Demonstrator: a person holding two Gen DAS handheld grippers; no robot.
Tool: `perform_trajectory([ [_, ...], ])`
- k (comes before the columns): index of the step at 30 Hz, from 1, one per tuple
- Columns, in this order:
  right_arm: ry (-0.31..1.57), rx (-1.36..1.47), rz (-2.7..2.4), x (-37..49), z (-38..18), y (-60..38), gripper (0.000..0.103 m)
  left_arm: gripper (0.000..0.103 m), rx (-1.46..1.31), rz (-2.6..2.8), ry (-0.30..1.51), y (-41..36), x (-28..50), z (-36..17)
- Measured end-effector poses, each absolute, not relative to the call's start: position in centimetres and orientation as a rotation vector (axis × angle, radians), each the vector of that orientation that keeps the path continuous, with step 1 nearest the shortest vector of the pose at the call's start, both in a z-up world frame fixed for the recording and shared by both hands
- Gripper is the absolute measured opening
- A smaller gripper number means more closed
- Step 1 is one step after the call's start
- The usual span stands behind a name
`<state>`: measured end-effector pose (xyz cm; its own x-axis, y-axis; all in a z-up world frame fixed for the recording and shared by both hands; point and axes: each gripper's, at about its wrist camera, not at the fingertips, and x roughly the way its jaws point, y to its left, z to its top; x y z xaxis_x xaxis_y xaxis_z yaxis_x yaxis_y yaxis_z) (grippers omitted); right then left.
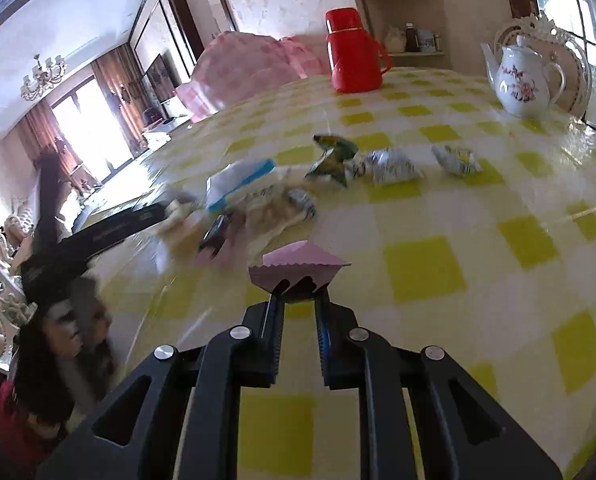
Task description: Organize snacks
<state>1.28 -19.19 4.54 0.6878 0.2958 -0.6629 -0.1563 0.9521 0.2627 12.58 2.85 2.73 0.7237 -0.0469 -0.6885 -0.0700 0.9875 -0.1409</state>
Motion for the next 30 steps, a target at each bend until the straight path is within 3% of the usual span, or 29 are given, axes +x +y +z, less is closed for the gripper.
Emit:
perform_trajectory([
  [3,0.767,0.192,0.267,0.9,4.7,-18.7,0.016,0.101,-0.162,0.024,0.836,2.4,15.0,1.9],
  [4,0.769,0.188,0.267,0.9,4.6,-18.5,0.016,0.094,-0.178,0.020,0.850,2.7,15.7,1.7],
  [5,0.776,0.180,0.269,0.9,4.5,-18.3,0.016,0.079,-0.185,0.014,0.857,2.9,15.9,1.5],
  [6,0.784,0.169,0.270,0.9,4.3,-18.1,0.016,0.074,-0.197,-0.021,0.852,3.2,15.9,1.5],
  [7,0.791,0.162,0.270,0.9,4.2,-17.9,0.016,0.061,-0.188,-0.045,0.839,3.4,15.5,1.8],
  [16,0.799,0.101,0.411,-0.4,4.7,-15.6,0.016,0.061,-0.224,-0.161,0.790,5.7,8.4,3.1],
  [30,0.805,0.097,0.371,-0.8,3.6,-15.1,0.016,0.061,-0.150,-0.146,0.760,3.0,5.3,3.0],
])
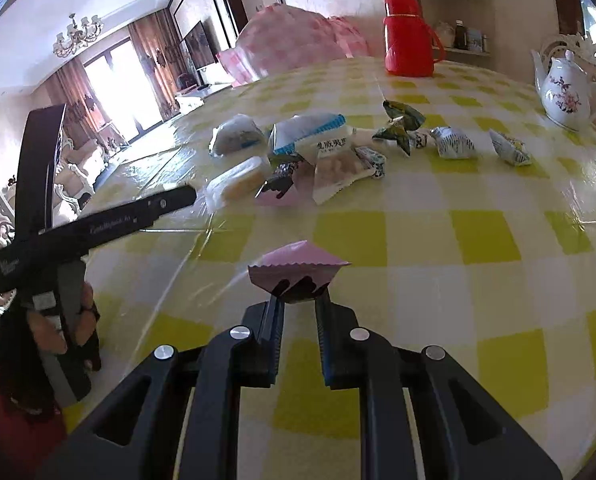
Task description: Organize snacks
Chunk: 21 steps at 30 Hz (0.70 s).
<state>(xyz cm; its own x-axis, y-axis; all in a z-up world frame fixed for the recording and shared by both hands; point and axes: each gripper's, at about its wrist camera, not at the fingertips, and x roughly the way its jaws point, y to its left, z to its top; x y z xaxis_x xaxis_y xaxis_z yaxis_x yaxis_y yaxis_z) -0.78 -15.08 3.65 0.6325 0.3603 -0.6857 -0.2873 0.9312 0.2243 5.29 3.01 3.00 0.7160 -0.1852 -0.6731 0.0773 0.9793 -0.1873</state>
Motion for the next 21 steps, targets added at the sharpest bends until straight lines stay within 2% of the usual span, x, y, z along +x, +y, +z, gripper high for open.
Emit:
perform_trajectory([
  [21,0.700,0.265,0.336,-5.2,5.0,-17.1,0.016,0.061,-0.100,-0.162,0.699,1.2,-2.5,4.1],
])
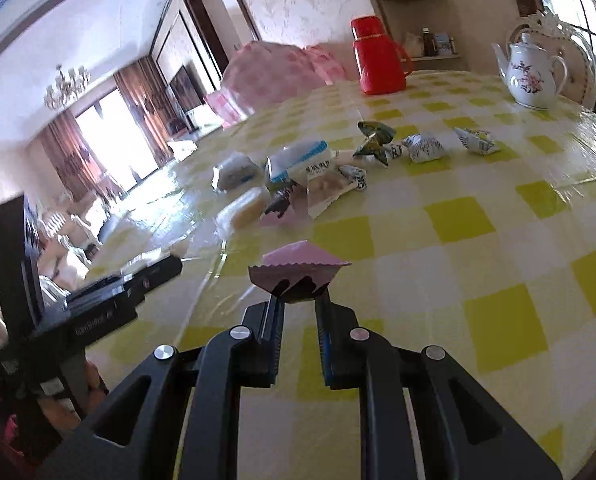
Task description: Organize snacks
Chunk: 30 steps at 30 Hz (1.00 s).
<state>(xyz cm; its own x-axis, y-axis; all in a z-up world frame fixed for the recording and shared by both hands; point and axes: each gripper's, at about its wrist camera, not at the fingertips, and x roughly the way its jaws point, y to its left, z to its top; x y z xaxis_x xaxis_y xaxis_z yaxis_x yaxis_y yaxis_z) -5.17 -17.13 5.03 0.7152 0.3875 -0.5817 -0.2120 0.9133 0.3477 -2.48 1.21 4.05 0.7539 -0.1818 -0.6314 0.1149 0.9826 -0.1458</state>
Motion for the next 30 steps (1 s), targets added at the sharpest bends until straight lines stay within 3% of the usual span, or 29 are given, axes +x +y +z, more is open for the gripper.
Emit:
perform_trajectory([
  [30,0.664,0.122,0.575,-14.7,6.0,-6.2,0.016,0.062,0.041,-0.031,0.705,10.5,-15.6,6.0],
])
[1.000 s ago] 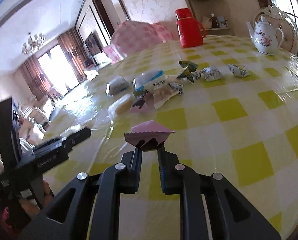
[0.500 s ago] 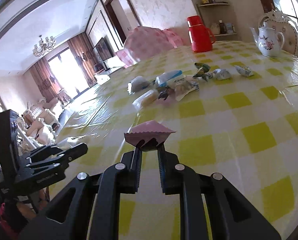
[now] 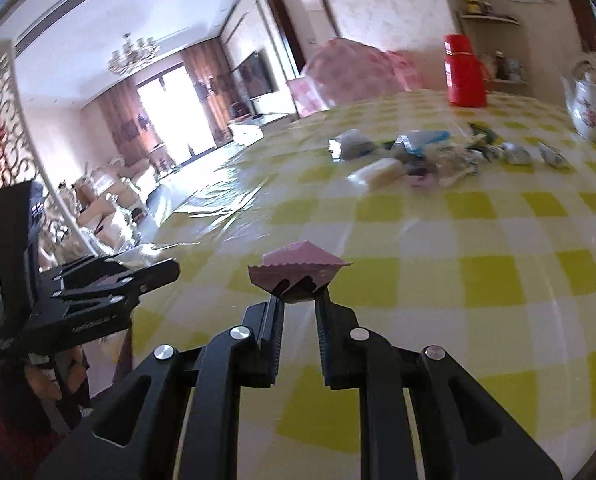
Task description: Organize snacks
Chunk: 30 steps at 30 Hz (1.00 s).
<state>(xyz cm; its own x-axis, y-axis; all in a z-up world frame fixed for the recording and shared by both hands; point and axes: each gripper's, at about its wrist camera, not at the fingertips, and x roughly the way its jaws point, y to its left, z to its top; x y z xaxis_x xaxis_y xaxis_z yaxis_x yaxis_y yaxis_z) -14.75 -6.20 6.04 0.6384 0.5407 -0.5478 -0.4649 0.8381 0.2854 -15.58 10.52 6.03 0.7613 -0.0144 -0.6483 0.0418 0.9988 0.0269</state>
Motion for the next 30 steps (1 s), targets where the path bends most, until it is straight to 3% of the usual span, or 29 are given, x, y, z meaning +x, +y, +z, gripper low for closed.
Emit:
perform_trajectory([
  [16,0.669,-0.042,0.799,-19.6,6.8,4.7,0.016,0.062,0.020,0.110,0.733,20.2,-18.3,6.4],
  [30,0.668,-0.253,1.107,-26.3,6.5,15.2,0.016,0.062,0.139,0.221,0.860,27.5,-20.8,6.7],
])
